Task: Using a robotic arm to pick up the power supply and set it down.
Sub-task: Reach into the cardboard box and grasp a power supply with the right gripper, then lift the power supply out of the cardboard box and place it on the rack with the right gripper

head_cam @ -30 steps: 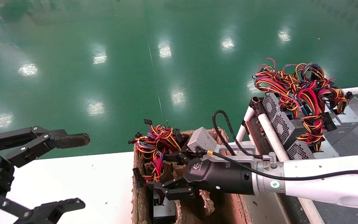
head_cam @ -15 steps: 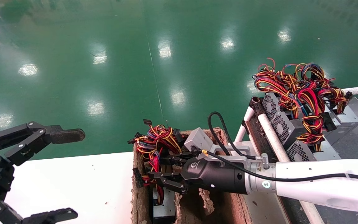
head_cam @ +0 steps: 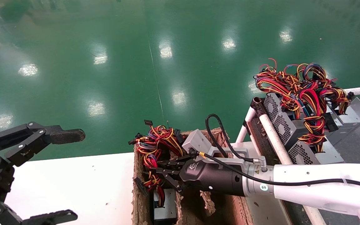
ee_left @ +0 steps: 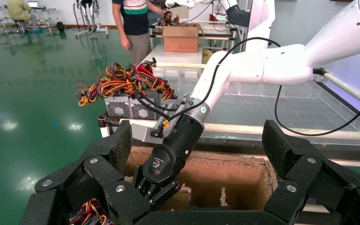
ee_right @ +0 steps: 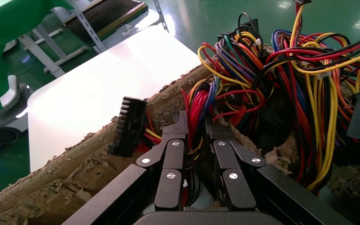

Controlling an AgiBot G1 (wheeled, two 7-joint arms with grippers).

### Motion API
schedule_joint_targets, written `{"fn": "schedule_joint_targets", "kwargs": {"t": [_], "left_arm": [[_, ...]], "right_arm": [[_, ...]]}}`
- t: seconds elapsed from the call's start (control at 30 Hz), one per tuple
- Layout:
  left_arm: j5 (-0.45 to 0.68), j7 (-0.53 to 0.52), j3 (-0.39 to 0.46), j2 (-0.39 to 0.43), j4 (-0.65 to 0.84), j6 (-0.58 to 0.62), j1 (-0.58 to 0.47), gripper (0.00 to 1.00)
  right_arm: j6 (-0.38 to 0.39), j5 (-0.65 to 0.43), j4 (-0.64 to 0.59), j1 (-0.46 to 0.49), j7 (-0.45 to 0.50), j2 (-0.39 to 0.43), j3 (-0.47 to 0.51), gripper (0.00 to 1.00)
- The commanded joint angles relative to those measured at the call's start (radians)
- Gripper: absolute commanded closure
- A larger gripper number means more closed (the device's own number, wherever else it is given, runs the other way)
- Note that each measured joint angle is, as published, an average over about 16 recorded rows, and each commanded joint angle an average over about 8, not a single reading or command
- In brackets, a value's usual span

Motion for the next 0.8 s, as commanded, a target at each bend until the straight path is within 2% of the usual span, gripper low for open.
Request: {"fn": "schedule_joint_targets", "kwargs": {"t": [0.03, 0.4, 0.8], "left_arm": [[0.000, 0.000, 0.000, 0.000, 0.000, 0.000, 0.000, 0.00], [0.000, 0.000, 0.000, 0.000, 0.000, 0.000, 0.000, 0.00], [0.000, 0.000, 0.001, 0.000, 0.000, 0.000, 0.000, 0.00]], "right_arm": [[0.000, -0.003, 0.003, -0.001, 0.004, 0.001, -0.002, 1.00], [-0.030, 0.093, 0.034, -0.013, -0.015, 0.038, 0.053, 1.00], [-0.067, 0.336, 0.149, -0.036, -0.045, 0.158, 0.229, 1.00]]}}
